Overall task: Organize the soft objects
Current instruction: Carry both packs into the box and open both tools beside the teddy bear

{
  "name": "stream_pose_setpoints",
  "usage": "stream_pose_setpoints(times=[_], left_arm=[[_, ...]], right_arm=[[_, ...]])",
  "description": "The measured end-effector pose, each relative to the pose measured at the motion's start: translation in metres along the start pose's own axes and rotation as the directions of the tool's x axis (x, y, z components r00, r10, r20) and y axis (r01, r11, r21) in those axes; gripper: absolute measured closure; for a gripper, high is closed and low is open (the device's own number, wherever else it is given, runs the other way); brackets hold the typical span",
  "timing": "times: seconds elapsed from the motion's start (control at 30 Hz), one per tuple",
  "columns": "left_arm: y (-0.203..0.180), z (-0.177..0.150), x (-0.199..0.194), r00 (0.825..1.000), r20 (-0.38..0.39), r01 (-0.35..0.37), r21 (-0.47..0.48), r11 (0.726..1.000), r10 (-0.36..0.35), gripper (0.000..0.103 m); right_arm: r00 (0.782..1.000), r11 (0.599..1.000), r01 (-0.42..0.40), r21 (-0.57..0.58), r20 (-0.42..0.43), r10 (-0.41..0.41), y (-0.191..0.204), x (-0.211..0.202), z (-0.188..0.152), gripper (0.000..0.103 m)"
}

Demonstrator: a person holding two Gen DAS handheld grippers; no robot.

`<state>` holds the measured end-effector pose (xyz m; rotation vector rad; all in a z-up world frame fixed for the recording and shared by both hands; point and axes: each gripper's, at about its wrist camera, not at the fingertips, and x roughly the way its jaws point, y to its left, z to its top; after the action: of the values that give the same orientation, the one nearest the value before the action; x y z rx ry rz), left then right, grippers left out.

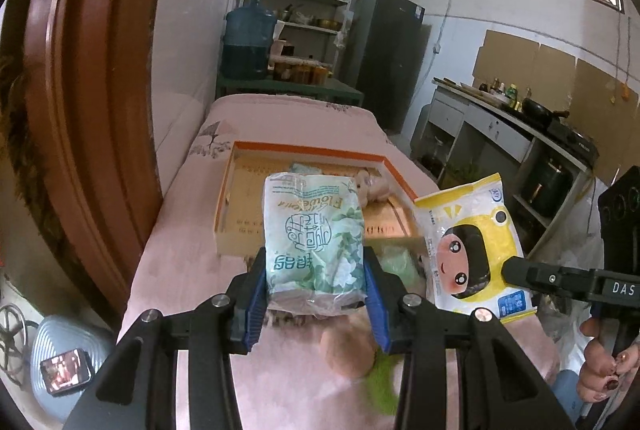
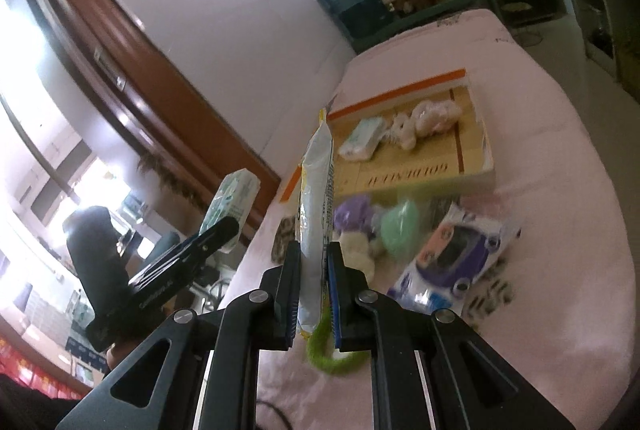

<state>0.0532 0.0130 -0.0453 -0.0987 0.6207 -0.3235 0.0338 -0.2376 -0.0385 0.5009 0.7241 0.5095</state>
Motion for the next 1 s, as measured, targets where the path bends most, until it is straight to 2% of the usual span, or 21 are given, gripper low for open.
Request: stream_pose_setpoints(times=[0.2, 0.5, 0.77, 1.0], left_arm=[[0.003, 0.023, 0.025, 1.000, 0.002, -0.007, -0.022, 1.000, 0.007, 0.060], [0.015, 0.052, 0.067, 0.999, -0.016, -0.045, -0.044, 0.998, 0.044, 0.060], [0.029, 0.070, 0.106, 0.997, -0.044, -0.070, -0.069, 0.995, 0.067, 0.060], [0.035, 0.072, 0.134, 0.994, -0.084, -0.082, -0.079, 0.994, 0.075, 0.060]], right_arm=[[1.000, 1.000, -0.001, 0.014, 0.029, 0.001, -0.009, 0.014, 0.031, 0.090], [1.000, 0.999, -0.011, 0.034, 0.014, 0.010, -0.021, 0.057, 0.070, 0.090], [0.999, 0.999, -0.007, 0.036, -0.033, 0.008, -0.034, 0.106, 0.096, 0.090], [0.997, 1.000, 0.002, 0.027, -0.081, 0.000, -0.039, 0.138, 0.104, 0.090]])
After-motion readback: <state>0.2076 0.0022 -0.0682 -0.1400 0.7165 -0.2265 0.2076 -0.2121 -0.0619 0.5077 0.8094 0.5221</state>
